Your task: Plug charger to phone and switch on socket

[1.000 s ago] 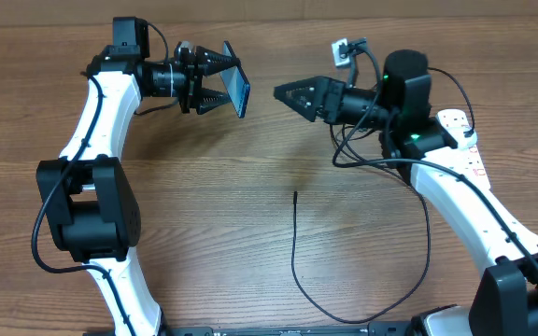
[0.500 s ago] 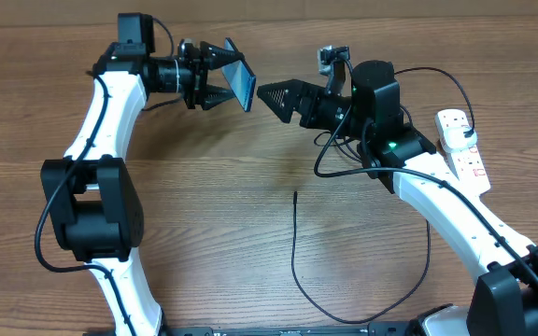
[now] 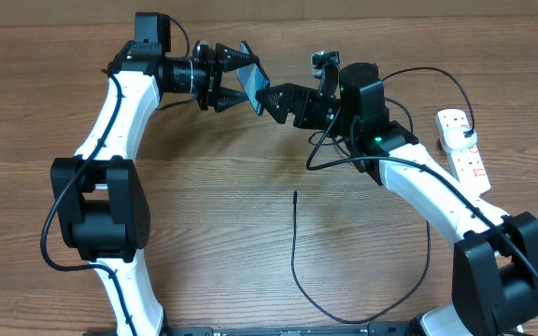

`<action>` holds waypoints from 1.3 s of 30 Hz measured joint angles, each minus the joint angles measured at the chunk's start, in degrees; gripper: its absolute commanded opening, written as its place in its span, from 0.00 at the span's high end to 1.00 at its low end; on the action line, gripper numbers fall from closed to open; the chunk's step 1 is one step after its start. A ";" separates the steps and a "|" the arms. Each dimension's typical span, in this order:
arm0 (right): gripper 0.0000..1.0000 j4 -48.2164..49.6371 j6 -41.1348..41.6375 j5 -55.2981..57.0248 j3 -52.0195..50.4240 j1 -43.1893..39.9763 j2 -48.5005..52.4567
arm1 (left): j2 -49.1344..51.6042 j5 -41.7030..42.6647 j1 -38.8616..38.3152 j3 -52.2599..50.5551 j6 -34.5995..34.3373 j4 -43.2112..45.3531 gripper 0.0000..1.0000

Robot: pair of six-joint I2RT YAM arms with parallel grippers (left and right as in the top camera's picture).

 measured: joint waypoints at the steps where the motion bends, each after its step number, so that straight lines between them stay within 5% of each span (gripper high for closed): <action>1: 0.07 0.28 0.00 -0.20 0.00 0.00 0.02 | 0.00 0.00 0.00 0.00 0.00 0.13 0.96; 10: 0.00 2.01 -0.20 -2.12 0.00 0.00 0.02 | 0.00 0.00 0.00 0.00 -1.03 1.14 0.96; 39: 0.00 4.50 2.01 -9.49 0.02 -1.33 0.04 | 0.00 -4.13 1.36 0.00 -2.54 -2.03 0.96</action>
